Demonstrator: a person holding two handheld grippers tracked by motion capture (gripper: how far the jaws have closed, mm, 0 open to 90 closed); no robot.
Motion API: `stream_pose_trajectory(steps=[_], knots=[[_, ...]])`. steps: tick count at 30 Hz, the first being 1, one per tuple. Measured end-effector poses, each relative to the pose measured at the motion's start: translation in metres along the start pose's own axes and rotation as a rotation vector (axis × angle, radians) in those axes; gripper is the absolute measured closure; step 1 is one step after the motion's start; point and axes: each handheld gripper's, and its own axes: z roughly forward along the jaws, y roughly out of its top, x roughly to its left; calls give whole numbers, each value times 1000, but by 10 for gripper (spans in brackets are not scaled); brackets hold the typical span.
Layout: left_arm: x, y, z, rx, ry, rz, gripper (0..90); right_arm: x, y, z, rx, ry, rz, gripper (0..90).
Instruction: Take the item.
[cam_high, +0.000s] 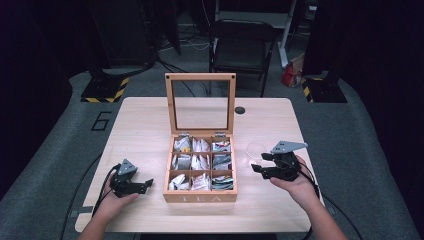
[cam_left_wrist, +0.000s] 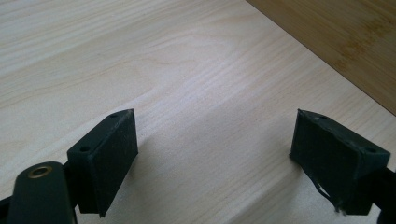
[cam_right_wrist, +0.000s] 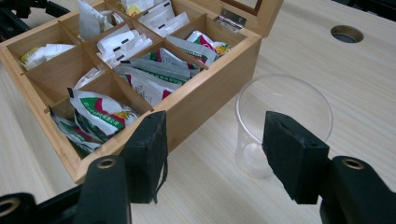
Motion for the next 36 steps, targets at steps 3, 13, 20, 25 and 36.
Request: stream_pose_trajectory(steps=[3,13,20,25,36], knots=[[0,0,0,1,3,8,142,2,5,3,-3,5,-6,399],[1,0,-1,7,-2,6,142,10,27,13,-13,33,-42,393],[0,0,0,2,0,3,141,12,35,20,-19,52,-38,363],[1,0,-1,8,-2,8,142,15,44,27,-17,75,-47,332],[1,0,-1,9,-2,8,142,24,59,43,-5,95,-78,293]])
